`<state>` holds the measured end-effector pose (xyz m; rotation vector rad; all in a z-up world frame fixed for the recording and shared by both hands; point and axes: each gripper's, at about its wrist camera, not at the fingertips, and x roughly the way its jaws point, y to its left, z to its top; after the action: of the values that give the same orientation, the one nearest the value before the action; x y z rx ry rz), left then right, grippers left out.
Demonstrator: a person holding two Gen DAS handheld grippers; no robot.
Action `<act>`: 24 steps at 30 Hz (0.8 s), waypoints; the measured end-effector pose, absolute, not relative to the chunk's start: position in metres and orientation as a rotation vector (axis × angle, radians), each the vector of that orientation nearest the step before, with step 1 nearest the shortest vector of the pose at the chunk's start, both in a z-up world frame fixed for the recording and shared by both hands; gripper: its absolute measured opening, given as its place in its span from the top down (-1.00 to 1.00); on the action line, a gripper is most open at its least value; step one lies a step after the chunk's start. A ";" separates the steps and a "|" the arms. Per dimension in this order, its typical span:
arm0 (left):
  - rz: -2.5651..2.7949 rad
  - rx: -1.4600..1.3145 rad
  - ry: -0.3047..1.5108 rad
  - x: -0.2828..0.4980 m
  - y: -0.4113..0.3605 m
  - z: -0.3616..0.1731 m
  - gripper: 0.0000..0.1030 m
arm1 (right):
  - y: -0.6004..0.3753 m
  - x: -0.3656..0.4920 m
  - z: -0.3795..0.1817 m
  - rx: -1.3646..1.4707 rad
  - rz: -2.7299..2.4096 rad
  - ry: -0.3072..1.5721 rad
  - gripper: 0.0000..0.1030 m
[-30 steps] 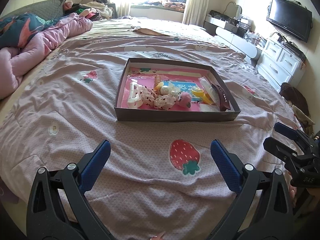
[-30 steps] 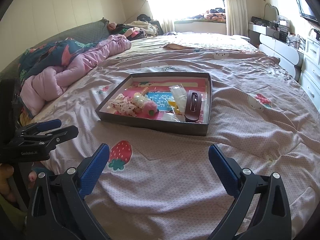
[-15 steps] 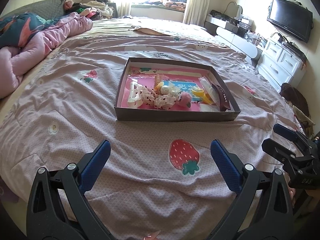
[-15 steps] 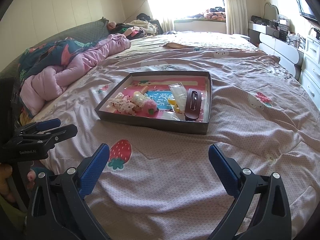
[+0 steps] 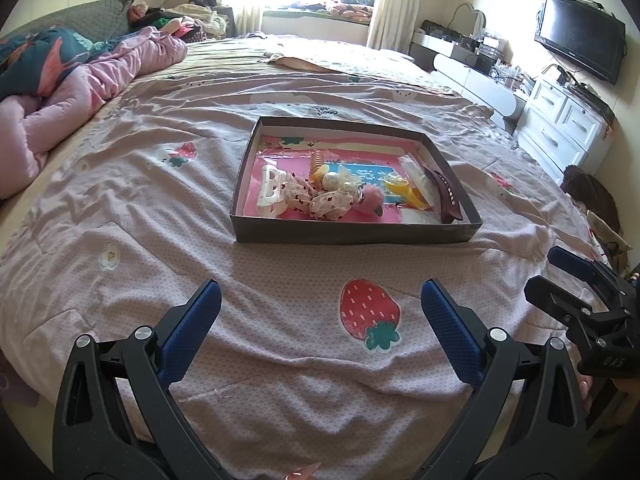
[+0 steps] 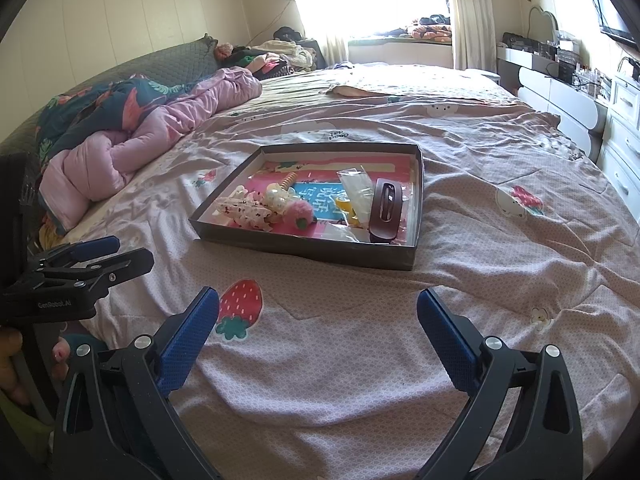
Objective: Organize jewelry
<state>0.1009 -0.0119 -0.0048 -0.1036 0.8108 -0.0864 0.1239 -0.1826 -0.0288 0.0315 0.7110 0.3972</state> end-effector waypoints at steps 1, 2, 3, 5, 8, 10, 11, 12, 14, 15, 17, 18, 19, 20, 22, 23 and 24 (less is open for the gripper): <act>-0.085 -0.104 0.809 0.101 -0.012 -0.004 -0.78 | -0.183 0.125 -0.028 0.032 0.396 0.712 -0.87; -0.086 -0.104 0.809 0.101 -0.012 -0.004 -0.78 | -0.182 0.124 -0.028 0.033 0.398 0.712 -0.87; -0.087 -0.105 0.809 0.101 -0.012 -0.004 -0.78 | -0.183 0.124 -0.028 0.032 0.399 0.711 -0.87; -0.085 -0.103 0.810 0.101 -0.012 -0.004 -0.78 | -0.182 0.124 -0.029 0.027 0.399 0.710 -0.87; -0.084 -0.103 0.811 0.101 -0.012 -0.004 -0.78 | -0.181 0.124 -0.029 0.027 0.399 0.709 -0.87; -0.083 -0.103 0.811 0.102 -0.012 -0.004 -0.78 | -0.182 0.125 -0.029 0.027 0.399 0.711 -0.87; -0.083 -0.103 0.811 0.101 -0.012 -0.004 -0.78 | -0.182 0.124 -0.029 0.029 0.399 0.710 -0.87; -0.083 -0.103 0.810 0.102 -0.012 -0.003 -0.78 | -0.182 0.125 -0.029 0.026 0.399 0.710 -0.87; -0.082 -0.103 0.809 0.101 -0.012 -0.004 -0.78 | -0.182 0.125 -0.028 0.024 0.400 0.711 -0.87; -0.081 -0.102 0.808 0.101 -0.012 -0.004 -0.78 | -0.181 0.125 -0.028 0.025 0.400 0.710 -0.87; -0.076 -0.100 0.806 0.102 -0.011 -0.003 -0.78 | -0.181 0.125 -0.029 0.023 0.399 0.710 -0.87; -0.074 -0.100 0.806 0.102 -0.010 -0.003 -0.78 | -0.181 0.125 -0.029 0.023 0.399 0.711 -0.87; -0.076 -0.102 0.807 0.102 -0.010 -0.003 -0.78 | -0.181 0.126 -0.028 0.024 0.399 0.711 -0.87; -0.077 -0.102 0.808 0.102 -0.010 -0.003 -0.78 | -0.181 0.126 -0.028 0.023 0.400 0.712 -0.87; -0.073 -0.100 0.807 0.102 -0.010 -0.003 -0.78 | -0.181 0.126 -0.028 0.021 0.400 0.709 -0.87; -0.075 -0.101 0.807 0.102 -0.009 -0.003 -0.78 | -0.181 0.126 -0.028 0.021 0.400 0.710 -0.87; -0.074 -0.100 0.806 0.102 -0.009 -0.003 -0.78 | -0.181 0.126 -0.028 0.021 0.400 0.710 -0.87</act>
<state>0.1024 -0.0088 -0.0028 -0.1005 0.8064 -0.0737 0.1259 -0.1806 -0.0281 0.0209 0.7104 0.3997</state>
